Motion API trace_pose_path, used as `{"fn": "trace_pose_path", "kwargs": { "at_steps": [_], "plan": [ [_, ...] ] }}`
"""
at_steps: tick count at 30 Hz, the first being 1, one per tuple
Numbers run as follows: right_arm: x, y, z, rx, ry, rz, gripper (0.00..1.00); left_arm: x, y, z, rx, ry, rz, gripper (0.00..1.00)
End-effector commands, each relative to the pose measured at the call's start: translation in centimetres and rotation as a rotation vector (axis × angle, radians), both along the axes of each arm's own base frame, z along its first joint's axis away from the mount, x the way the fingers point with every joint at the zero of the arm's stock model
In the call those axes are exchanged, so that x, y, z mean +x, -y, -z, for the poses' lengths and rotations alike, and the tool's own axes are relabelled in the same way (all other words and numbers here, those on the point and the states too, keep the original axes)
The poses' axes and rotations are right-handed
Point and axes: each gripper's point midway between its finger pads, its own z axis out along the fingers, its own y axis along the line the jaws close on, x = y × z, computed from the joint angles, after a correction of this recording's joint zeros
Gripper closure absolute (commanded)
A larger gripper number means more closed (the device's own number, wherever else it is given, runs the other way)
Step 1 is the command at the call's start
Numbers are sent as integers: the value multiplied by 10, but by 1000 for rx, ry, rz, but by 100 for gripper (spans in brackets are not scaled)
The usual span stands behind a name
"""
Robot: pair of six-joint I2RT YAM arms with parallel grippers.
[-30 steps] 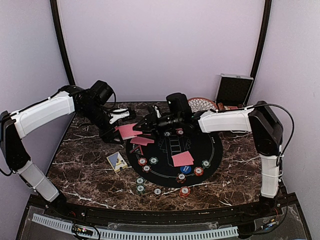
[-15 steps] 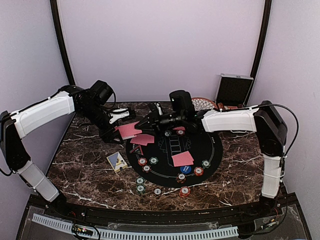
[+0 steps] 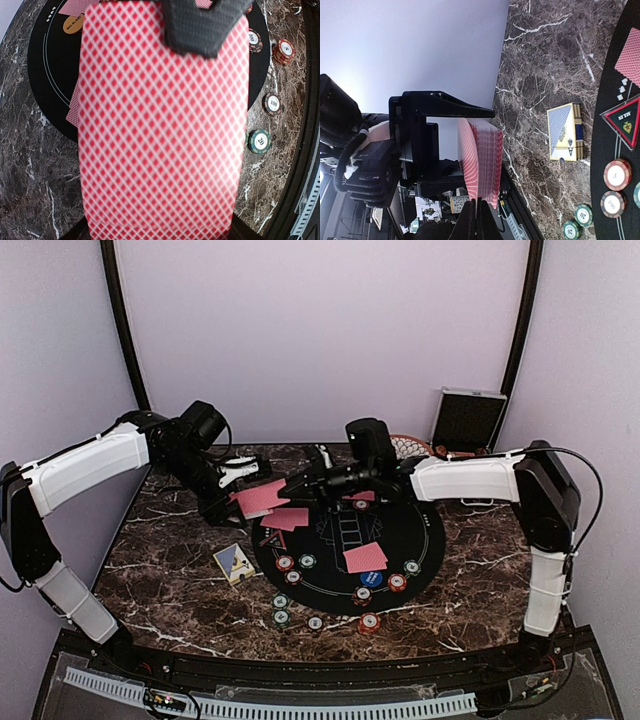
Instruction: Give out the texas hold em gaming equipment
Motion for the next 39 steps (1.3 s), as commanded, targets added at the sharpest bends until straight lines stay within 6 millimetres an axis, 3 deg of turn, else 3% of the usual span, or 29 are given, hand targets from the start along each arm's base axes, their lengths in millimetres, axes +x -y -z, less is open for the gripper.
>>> {"fn": "trace_pose_path", "kwargs": {
  "at_steps": [1, 8, 15, 20, 29, 39],
  "plan": [
    [10, 30, -29, 1, 93, 40, 100, -4, -4, -9, -12, 40, 6, 100],
    [33, 91, -18, -203, 193, 130, 100, -2, -9, 0, 23, 40, -10, 100],
    [69, 183, 9, -753, 401, 272, 100, 4, -15, 5, 58, 55, -26, 100],
    [88, 216, 19, -1000, 495, 326, 100, 4, -14, 5, 55, 52, -30, 100],
    [101, 233, 34, -1499, 713, 319, 100, 4, -16, 1, 58, 64, -31, 100],
    [97, 214, 69, -1747, 815, 200, 100, 5, -15, -4, 49, 68, -31, 100]
  ]
}}
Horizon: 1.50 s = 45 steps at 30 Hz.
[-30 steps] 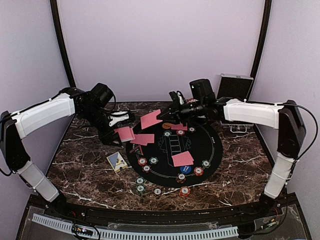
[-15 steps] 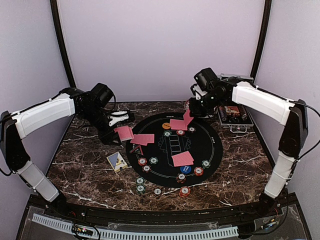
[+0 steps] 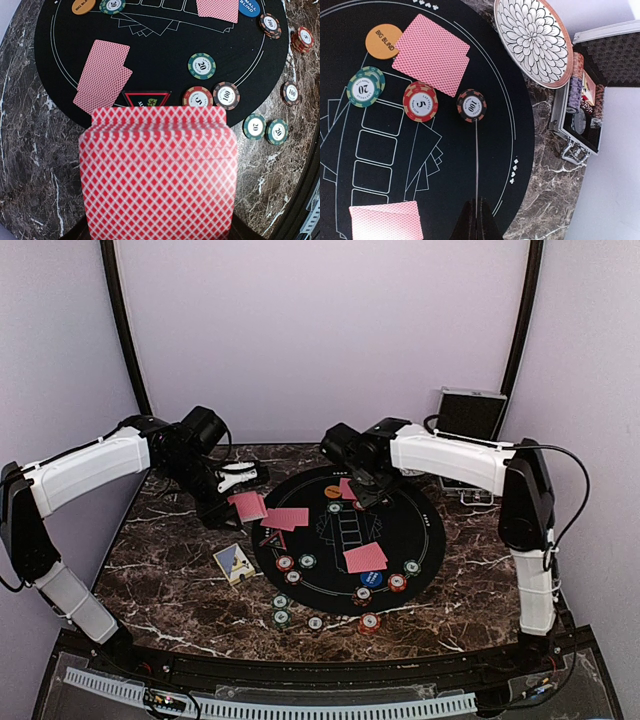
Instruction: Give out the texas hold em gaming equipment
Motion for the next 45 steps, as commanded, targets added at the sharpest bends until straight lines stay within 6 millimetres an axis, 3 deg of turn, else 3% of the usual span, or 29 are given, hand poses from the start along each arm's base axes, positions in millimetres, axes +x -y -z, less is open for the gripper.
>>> {"fn": "trace_pose_path", "kwargs": {
  "at_steps": [1, 10, 16, 21, 26, 29, 32, 37, 41, 45],
  "plan": [
    [2, 2, 6, -161, 35, -5, 100, 0, -1, -18, -28, 40, 4, 100],
    [-7, -47, 57, -194, -39, -89, 100, -2, -1, -24, -38, 46, 3, 100],
    [-11, -80, 77, -137, -82, -136, 99, -2, -1, -27, -43, 50, 4, 100],
    [-12, -97, 88, -65, -116, -158, 89, -2, -1, -29, -45, 52, 5, 100],
    [-11, -107, 95, -9, -137, -167, 87, -2, -1, -29, -44, 53, 4, 100],
    [-9, -113, 97, 49, -160, -163, 78, -3, -1, -28, -44, 51, 4, 100],
    [-8, -118, 94, 147, -200, -148, 68, -4, -1, -28, -43, 47, 5, 100],
    [-8, -128, 72, 367, -244, -144, 46, -5, -2, -28, -44, 44, 6, 100],
    [-11, -127, 44, 544, -270, -144, 44, -6, -2, -27, -43, 44, 6, 100],
    [-23, -113, 34, 656, -287, -142, 45, -6, -2, -28, -46, 45, 8, 100]
  ]
}}
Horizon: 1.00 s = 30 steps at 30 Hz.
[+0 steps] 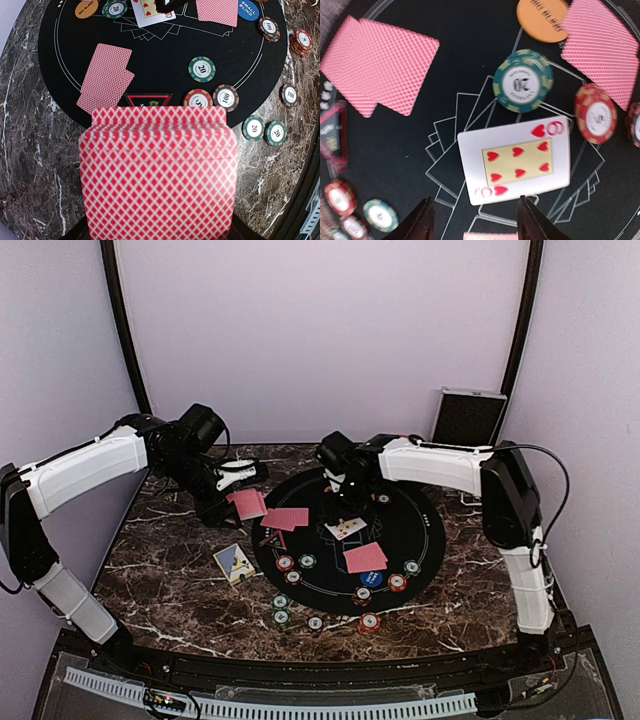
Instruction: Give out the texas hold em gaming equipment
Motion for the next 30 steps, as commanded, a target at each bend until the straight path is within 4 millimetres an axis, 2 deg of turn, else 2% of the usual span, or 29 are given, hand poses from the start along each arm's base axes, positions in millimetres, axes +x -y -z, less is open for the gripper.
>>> {"fn": "trace_pose_path", "kwargs": {
  "at_steps": [1, 3, 4, 9, 15, 21, 30],
  "plan": [
    [-7, -8, -46, 264, 2, 13, 45, -6, -2, -22, -37, 33, 9, 100],
    [-13, 2, -41, 299, -18, 26, 47, -6, -2, -22, -39, 32, 11, 100],
    [-19, 10, -31, 299, -43, 36, 48, -6, -2, -22, -39, 33, 11, 100],
    [-29, 28, -5, 334, -82, 55, 50, -6, -1, -22, -41, 28, 10, 100],
    [-32, 27, 15, 341, -96, 44, 52, -6, -1, -23, -41, 26, 9, 100],
    [-29, 22, 19, 362, -88, 32, 54, -6, -2, -23, -37, 28, 7, 100],
    [-33, 27, 38, 333, -119, 41, 58, -5, -1, -22, -36, 25, 8, 100]
  ]
}}
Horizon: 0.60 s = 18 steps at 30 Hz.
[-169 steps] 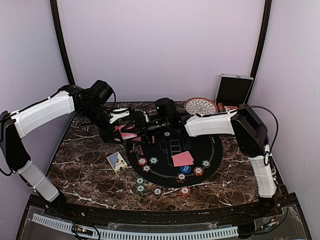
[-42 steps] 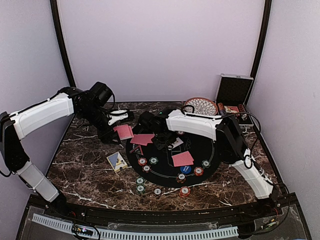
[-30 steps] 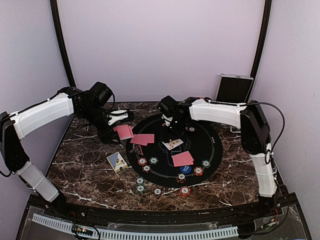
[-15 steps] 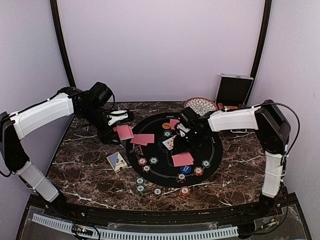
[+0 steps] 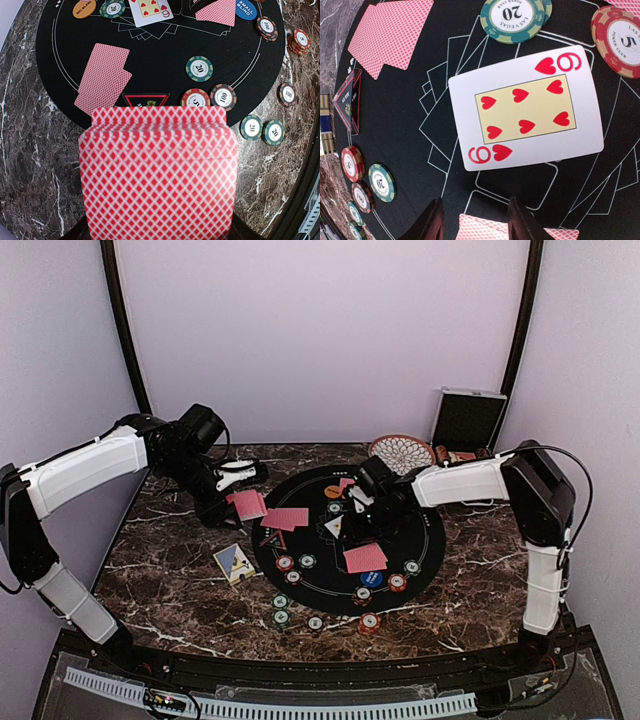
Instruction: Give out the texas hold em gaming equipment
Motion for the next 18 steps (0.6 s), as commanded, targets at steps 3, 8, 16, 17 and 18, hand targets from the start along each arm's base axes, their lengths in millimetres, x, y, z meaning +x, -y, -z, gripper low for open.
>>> {"fn": "trace_pose_path", "kwargs": {
  "at_steps": [3, 8, 16, 17, 18],
  "plan": [
    [-5, 6, 15, -5, -20, 6, 59, -4, -2, -23, -33, 35, 3, 100],
    [-17, 14, 25, -10, -51, 9, 64, -5, -2, -22, -35, 31, 5, 100],
    [-46, 26, 21, 19, -96, 20, 68, -4, -1, -23, -36, 33, 3, 100],
    [-51, 28, 20, 20, -100, 17, 68, -4, -1, -23, -36, 34, 3, 100],
    [-56, 28, 20, 20, -104, 15, 68, -3, -1, -24, -38, 36, 3, 100]
  ]
}}
